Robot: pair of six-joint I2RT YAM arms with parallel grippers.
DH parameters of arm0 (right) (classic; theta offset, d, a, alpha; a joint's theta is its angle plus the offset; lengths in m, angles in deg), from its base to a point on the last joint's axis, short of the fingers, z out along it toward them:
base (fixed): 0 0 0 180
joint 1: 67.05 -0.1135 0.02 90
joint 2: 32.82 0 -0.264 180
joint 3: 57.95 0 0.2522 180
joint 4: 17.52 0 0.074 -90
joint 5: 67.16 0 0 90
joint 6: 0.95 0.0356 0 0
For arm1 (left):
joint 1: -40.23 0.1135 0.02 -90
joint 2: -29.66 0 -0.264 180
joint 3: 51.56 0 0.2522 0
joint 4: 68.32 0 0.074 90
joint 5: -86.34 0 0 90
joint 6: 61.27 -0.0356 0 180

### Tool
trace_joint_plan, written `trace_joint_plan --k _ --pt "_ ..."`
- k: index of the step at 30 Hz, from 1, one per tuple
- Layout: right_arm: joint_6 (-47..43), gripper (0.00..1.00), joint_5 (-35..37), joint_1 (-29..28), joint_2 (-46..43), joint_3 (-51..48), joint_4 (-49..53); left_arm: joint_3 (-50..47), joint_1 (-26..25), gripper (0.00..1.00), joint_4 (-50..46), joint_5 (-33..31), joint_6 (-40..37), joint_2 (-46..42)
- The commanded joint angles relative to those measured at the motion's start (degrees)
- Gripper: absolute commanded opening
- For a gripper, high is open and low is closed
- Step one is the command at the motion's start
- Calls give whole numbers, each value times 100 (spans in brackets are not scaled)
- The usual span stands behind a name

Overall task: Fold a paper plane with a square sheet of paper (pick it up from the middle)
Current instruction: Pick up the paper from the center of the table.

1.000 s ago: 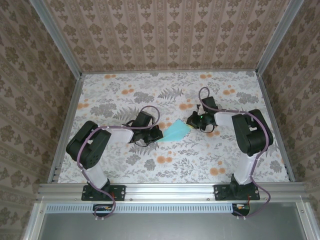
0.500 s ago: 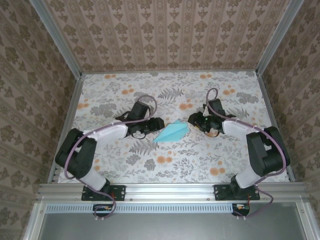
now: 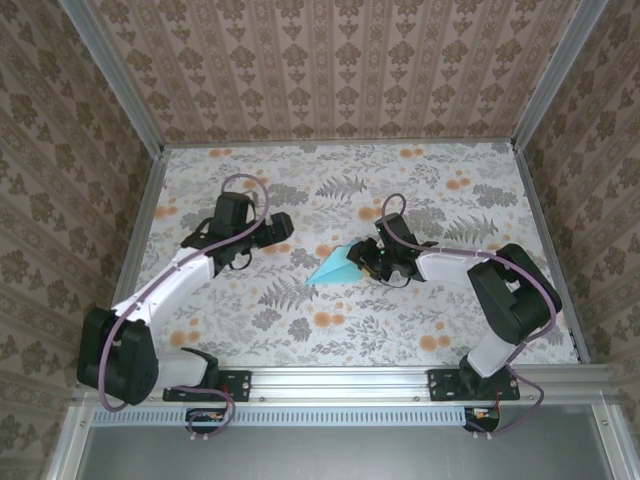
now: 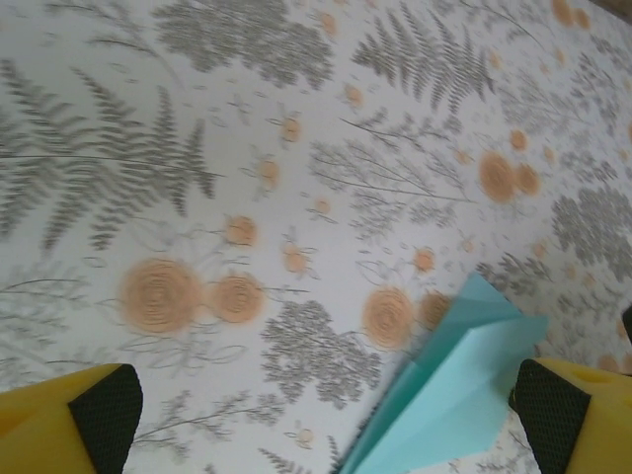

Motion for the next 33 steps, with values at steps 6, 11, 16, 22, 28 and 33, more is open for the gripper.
trace_joint_plan --k 6,11,16,22,28,33 --pt "655 43 350 -101 336 212 -348 -383 515 100 135 720 17 -140" --pt "853 43 513 -190 504 185 -772 -410 591 100 127 739 42 -127" --pt "994 42 534 -201 583 6 -1473 -422 622 100 129 801 12 -88" --pt "968 37 513 -207 736 -8 -1880 -422 667 100 135 897 1 -22" --pt "995 29 414 -216 965 -62 -2294 -389 692 100 152 1041 17 87" --pt "932 17 416 -216 910 -115 -2426 -370 704 100 174 1197 130 186"
